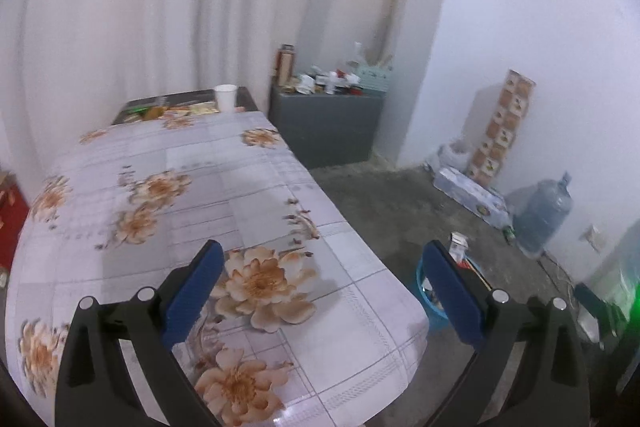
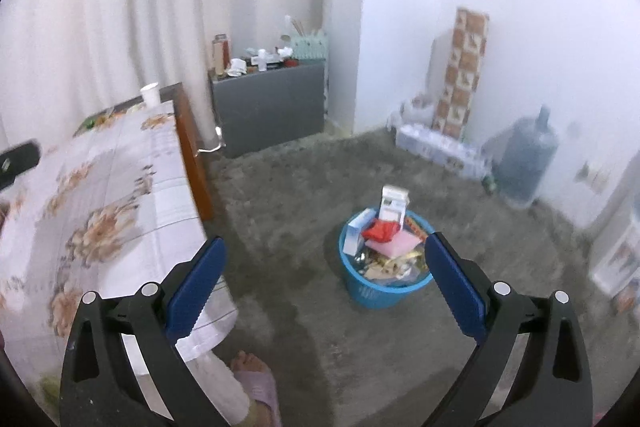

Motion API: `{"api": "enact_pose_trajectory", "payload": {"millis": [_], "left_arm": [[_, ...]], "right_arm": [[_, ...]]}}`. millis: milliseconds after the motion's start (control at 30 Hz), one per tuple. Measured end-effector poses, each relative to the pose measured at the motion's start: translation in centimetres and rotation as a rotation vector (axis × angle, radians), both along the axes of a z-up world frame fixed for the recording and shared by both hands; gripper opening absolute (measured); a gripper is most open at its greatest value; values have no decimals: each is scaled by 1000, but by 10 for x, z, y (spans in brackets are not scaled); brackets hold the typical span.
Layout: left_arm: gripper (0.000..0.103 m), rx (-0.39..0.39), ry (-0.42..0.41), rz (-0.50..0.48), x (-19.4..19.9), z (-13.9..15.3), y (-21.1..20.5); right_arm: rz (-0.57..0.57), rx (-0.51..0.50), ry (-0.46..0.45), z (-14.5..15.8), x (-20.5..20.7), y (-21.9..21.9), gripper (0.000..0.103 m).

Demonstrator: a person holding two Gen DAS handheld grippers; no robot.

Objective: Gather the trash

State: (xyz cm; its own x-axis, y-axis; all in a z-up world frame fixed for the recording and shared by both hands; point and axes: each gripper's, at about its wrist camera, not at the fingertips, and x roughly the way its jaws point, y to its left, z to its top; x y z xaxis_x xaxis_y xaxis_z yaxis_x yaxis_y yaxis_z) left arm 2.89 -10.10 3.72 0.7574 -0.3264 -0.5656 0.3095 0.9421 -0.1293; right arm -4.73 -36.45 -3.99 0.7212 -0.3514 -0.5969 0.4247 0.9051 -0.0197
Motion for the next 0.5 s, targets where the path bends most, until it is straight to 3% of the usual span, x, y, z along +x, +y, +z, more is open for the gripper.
{"api": "enact_pose_trajectory", "payload": {"millis": [133, 233, 333, 500], "left_arm": [[98, 10, -25, 62, -17, 2, 3], [98, 49, 7, 105, -27, -2, 5], [98, 82, 34, 97, -37, -9, 2], [98, 100, 156, 84, -39, -30, -3]], "right_arm": [[-8, -90, -15, 17, -8, 22, 95], [-24, -130, -78, 26, -21, 29, 95], [-25, -101, -134, 29, -32, 28, 95], [-58, -14, -40, 13, -26, 17, 95]]}}
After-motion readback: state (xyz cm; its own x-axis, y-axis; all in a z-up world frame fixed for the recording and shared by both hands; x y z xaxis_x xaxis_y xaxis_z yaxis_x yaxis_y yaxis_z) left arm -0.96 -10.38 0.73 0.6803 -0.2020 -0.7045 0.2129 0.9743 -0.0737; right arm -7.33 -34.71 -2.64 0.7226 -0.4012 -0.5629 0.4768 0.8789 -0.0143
